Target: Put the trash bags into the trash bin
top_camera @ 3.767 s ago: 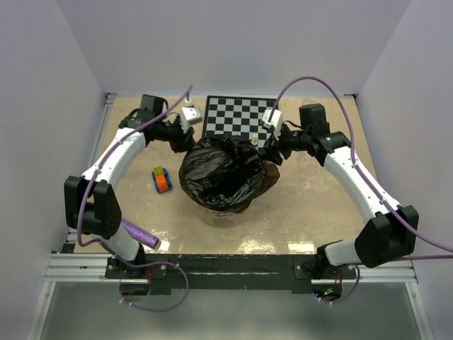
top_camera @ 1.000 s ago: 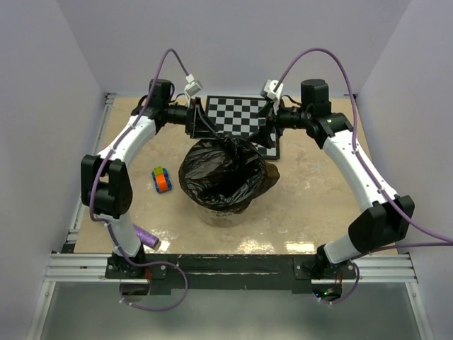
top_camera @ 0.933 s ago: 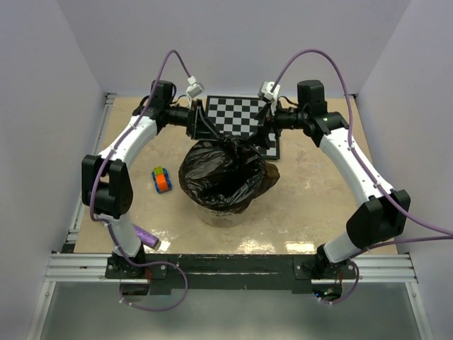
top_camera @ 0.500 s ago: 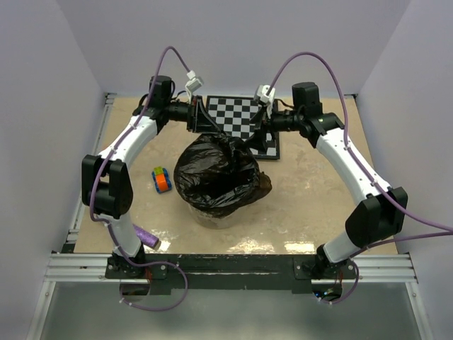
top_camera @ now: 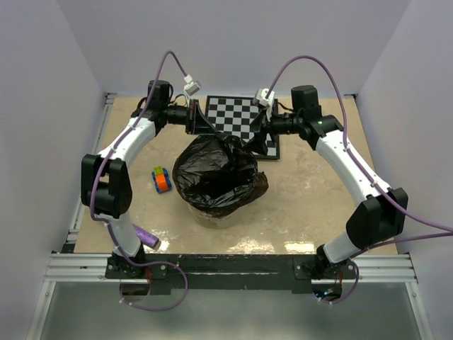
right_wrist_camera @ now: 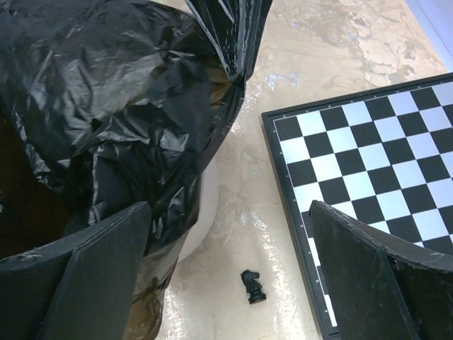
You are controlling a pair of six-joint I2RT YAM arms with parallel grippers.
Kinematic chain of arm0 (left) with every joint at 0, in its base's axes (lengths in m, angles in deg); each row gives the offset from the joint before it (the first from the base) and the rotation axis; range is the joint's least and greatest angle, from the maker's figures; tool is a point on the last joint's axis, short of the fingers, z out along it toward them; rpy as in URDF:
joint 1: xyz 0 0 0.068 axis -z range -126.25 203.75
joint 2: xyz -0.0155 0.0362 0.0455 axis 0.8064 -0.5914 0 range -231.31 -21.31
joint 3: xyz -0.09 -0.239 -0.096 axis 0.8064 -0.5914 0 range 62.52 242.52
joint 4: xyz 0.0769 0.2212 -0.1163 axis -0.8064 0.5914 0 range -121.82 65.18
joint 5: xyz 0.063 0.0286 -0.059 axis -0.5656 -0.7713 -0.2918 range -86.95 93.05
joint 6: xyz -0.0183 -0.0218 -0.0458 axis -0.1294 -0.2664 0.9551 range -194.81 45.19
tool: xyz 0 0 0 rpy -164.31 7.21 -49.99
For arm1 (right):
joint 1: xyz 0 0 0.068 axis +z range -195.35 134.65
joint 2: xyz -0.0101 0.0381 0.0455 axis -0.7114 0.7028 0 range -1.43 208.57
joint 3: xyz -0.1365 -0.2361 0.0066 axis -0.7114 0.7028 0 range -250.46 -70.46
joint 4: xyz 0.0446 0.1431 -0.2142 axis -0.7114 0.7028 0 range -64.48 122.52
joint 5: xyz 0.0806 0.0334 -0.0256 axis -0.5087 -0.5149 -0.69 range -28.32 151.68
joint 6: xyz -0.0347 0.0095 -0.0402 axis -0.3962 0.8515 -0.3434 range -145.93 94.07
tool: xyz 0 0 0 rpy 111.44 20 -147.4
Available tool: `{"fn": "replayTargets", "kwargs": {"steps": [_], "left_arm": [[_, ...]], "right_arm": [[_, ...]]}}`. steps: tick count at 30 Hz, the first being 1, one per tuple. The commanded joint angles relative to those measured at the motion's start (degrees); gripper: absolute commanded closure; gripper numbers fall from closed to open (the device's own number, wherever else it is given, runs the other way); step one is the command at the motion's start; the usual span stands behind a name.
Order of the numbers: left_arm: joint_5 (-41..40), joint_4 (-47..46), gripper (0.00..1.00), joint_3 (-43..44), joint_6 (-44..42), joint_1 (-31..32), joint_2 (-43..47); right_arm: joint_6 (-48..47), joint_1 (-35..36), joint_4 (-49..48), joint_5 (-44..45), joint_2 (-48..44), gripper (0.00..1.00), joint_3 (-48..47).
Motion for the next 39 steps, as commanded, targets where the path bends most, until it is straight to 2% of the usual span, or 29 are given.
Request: {"fn": "replayTargets", "kwargs": {"steps": [1, 10, 14, 18, 19, 23, 25, 27, 28, 30, 32, 34, 35, 37, 39], "left_arm": [[-4.31, 10.24, 1.0, 0.65, -11.92, -1.44, 0.4], [-5.37, 14.72, 1.0, -8.39, -19.3, -2.23, 2.94], [-5.81, 19.55, 1.0, -12.0, -25.89, -2.41, 4.17], [-5.9, 20.0, 1.0, -14.47, -26.87, -3.02, 5.23], [-6.16, 19.91, 0.96, -14.47, -26.52, -3.37, 5.67], [-8.79, 18.42, 0.62, -13.42, -24.85, -8.37, 9.44], [-10.2, 19.55, 0.53, -12.89, -26.16, -13.54, 12.86], [-12.21, 24.02, 0.47, -12.19, -31.67, -18.12, 16.64], [-15.53, 33.88, 0.41, -11.75, -45.1, -22.06, 21.88], [-18.54, 44.91, 0.37, -12.62, -60.36, -22.45, 28.14], [-19.52, 51.7, 0.38, -16.12, -70.86, -22.45, 37.87], [-19.61, 53.39, 0.38, -21.74, -75.1, -22.36, 48.24], [-18.39, 55.66, 0.37, -23.76, -79.65, -22.36, 52.65], [-16.02, 58.49, 0.34, -26.76, -85.99, -22.18, 60.83], [-14.17, 58.85, 0.33, -29.05, -88.56, -21.49, 65.24]], "right_arm": [[-1.27, 0.07, -0.98, 0.87, -3.21, 0.02, 0.45], [-2.5, 0.07, 0.08, 2.28, -4.35, 0.02, 0.62], [-2.59, 0.07, 0.6, 2.63, -4.79, 0.02, 0.1], [-3.72, 0.24, 2.0, 2.02, -5.23, 0.02, -2.01], [-4.77, 0.77, 2.97, 1.93, -5.32, 0.02, -3.15], [-10.3, 6.64, 5.87, 7.26, -7.34, 0.02, -7.28], [-14.77, 12.08, 9.02, 10.35, -8.13, 0.05, -8.86], [-17.69, 16.66, 12.98, 12.12, -7.96, 0.12, -10.01], [-20.49, 21.2, 15.95, 12.99, -6.74, 0.21, -10.71], [-22.88, 24.22, 18.52, 13.79, -5.24, 0.29, -11.15], [-26.04, 26.51, 22.2, 14.41, -3.13, 0.4, -12.81], [-29.03, 28.45, 25.72, 14.67, -0.59, 0.56, -15.01], [-30.0, 29.07, 27.31, 14.67, 0.82, 0.59, -15.89], [-31.76, 30.21, 30.99, 14.93, 3.63, 0.73, -17.83], [-32.56, 31.53, 32.68, 15.63, 6.27, 0.79, -18.97]]}}
